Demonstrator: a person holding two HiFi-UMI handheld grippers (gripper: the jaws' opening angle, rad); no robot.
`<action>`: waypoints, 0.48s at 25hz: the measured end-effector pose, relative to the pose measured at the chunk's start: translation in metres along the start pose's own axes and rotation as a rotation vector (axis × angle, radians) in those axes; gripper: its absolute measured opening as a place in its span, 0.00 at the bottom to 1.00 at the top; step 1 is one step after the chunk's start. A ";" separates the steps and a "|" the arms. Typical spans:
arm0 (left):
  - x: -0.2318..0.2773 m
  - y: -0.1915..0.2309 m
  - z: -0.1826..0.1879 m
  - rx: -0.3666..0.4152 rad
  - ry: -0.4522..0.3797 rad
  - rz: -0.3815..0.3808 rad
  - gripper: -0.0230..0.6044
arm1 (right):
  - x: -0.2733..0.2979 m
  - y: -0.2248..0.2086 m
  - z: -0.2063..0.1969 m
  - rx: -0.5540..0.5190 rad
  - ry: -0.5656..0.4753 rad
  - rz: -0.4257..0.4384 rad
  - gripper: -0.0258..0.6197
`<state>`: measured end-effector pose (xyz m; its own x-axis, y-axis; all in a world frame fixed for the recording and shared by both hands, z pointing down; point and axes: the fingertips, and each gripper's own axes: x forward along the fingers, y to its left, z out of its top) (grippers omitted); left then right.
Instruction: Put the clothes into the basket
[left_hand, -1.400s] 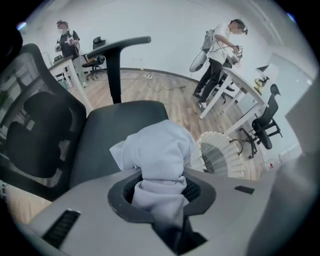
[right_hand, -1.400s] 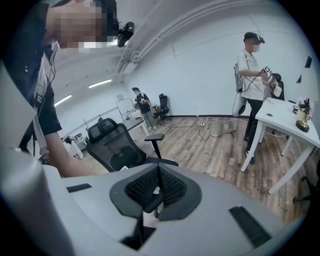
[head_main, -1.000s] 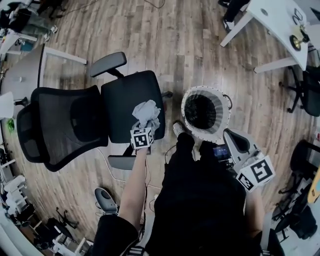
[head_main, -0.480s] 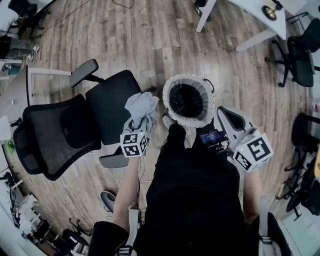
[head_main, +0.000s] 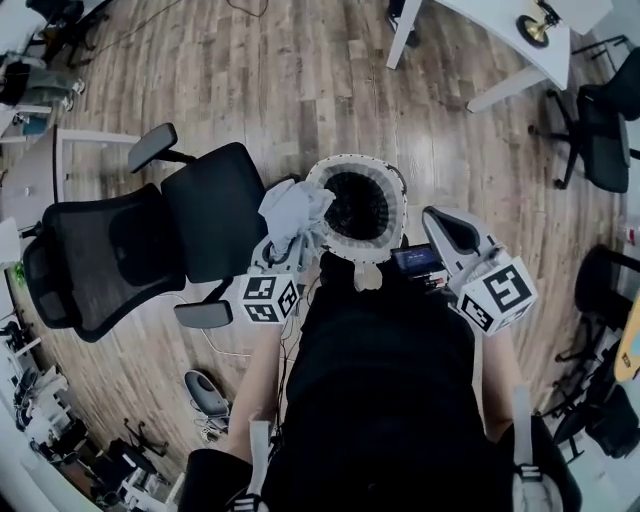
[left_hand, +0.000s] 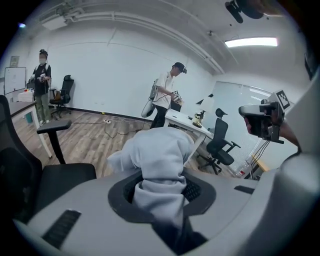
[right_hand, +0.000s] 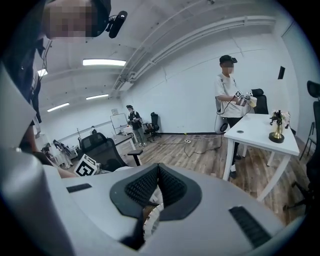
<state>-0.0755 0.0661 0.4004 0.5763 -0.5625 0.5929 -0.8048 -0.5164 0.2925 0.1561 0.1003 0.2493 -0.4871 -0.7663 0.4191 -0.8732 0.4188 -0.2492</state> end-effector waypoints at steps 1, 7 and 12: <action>0.003 -0.010 0.000 -0.011 -0.004 0.010 0.22 | -0.003 -0.008 0.000 -0.003 0.003 0.017 0.06; 0.023 -0.058 -0.010 -0.030 0.019 0.080 0.22 | -0.015 -0.048 -0.011 -0.010 0.045 0.118 0.06; 0.046 -0.085 -0.025 -0.081 0.032 0.115 0.22 | -0.014 -0.073 -0.030 -0.001 0.097 0.204 0.06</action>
<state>0.0160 0.1008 0.4218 0.4759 -0.5932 0.6493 -0.8748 -0.3951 0.2803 0.2266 0.0951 0.2882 -0.6528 -0.6151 0.4422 -0.7565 0.5606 -0.3369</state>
